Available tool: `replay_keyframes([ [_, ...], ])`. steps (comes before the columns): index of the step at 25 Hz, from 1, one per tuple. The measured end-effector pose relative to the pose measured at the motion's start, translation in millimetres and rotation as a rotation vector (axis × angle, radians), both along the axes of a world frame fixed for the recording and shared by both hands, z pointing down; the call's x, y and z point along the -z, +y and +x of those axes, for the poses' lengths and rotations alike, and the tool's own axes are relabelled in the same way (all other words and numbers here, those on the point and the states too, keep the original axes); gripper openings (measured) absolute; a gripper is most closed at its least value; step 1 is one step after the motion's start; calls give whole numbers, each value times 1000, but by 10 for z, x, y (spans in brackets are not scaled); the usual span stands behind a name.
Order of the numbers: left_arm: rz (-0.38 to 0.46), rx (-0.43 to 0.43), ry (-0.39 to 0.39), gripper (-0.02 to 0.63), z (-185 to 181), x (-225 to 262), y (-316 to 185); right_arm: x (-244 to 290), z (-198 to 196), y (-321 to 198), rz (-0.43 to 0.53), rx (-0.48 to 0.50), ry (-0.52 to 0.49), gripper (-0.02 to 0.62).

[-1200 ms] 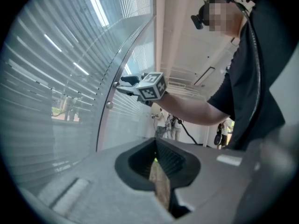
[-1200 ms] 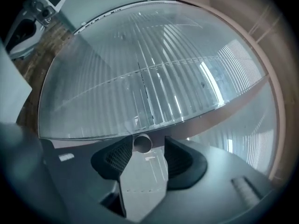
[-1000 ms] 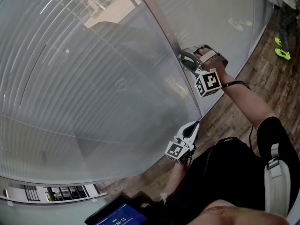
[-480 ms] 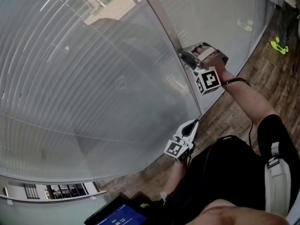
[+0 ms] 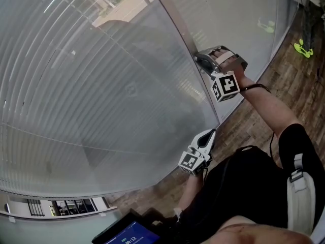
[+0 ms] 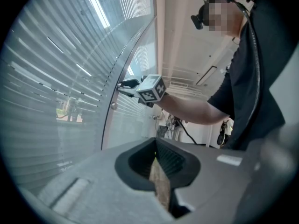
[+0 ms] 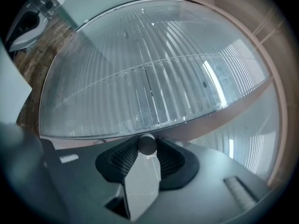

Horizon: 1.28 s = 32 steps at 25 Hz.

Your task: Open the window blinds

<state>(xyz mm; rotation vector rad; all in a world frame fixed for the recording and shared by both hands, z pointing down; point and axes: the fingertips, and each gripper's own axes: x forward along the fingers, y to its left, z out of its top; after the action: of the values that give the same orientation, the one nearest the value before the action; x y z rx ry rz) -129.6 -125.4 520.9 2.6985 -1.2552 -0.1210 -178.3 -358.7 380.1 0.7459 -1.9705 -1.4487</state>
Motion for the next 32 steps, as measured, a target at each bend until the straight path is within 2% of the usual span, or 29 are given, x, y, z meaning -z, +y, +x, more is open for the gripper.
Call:
replay_keyframes([
  [6, 2, 7, 4, 2, -54, -41, 34, 86, -7, 2, -173, -15, -176, 126],
  [14, -2, -16, 8, 2, -17, 7, 63, 137, 11, -37, -488, -21, -429, 126],
  [21, 2, -15, 13, 2, -21, -12, 105, 107, 38, -97, -717, -20, -640, 126],
  [27, 7, -16, 15, 2, -37, 4, 127, 95, 47, -126, -871, -24, -760, 126],
  [32, 2, -19, 29, 2, -53, -54, 125, 53, 72, -192, -1036, -30, -877, 126],
])
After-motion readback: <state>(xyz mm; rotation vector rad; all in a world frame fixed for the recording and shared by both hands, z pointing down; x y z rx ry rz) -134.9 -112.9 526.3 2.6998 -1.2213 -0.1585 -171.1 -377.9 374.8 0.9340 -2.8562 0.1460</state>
